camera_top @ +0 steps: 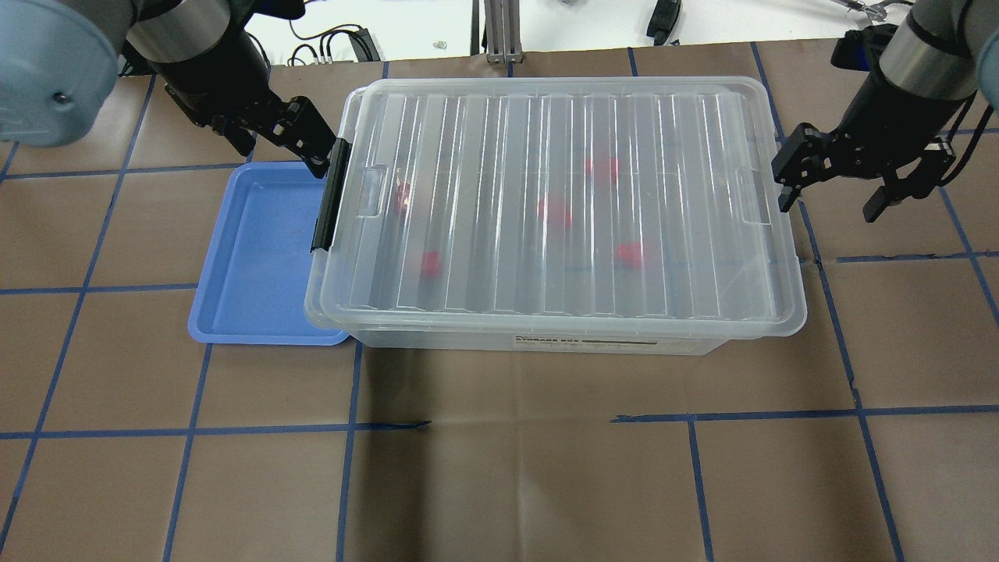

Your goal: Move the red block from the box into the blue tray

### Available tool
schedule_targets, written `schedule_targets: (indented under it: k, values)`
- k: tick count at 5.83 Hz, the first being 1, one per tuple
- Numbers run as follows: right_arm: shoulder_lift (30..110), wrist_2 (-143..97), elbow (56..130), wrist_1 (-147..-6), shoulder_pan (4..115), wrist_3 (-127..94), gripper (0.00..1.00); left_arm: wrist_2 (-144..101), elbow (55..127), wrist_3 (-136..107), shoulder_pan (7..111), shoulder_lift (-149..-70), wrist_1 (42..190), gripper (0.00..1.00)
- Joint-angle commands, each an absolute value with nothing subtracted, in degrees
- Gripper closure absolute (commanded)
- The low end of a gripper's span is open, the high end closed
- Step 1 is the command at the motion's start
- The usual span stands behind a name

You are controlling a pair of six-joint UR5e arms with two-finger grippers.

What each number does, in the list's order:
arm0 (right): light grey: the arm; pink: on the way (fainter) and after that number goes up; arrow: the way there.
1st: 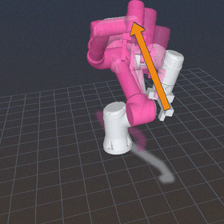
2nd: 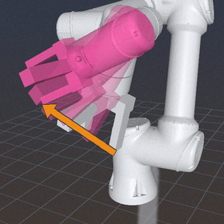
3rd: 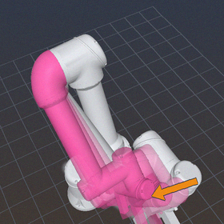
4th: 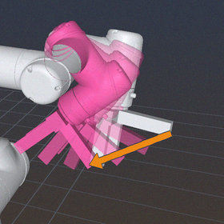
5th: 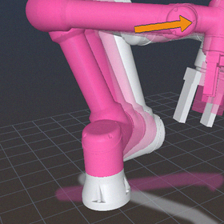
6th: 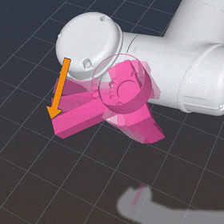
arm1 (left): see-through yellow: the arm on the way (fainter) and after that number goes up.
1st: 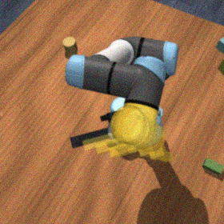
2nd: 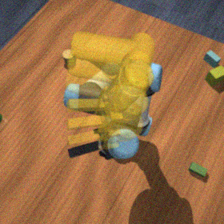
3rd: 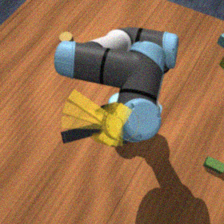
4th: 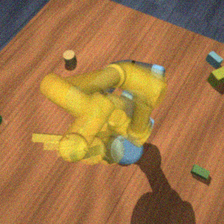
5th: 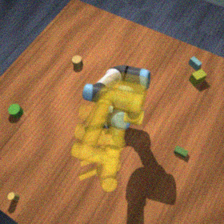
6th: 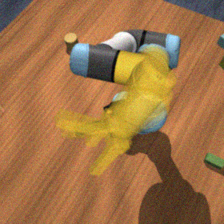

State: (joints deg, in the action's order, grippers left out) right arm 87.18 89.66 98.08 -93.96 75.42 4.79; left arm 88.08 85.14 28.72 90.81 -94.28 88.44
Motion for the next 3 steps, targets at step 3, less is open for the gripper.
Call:
schedule_targets:
  k: [3]
  values:
    - [86.5, 92.2, 107.6, -107.4, 74.9, 7.4, 0.0, 88.6, 85.3, 67.6, 90.7, -95.5, 89.2, 0.01]
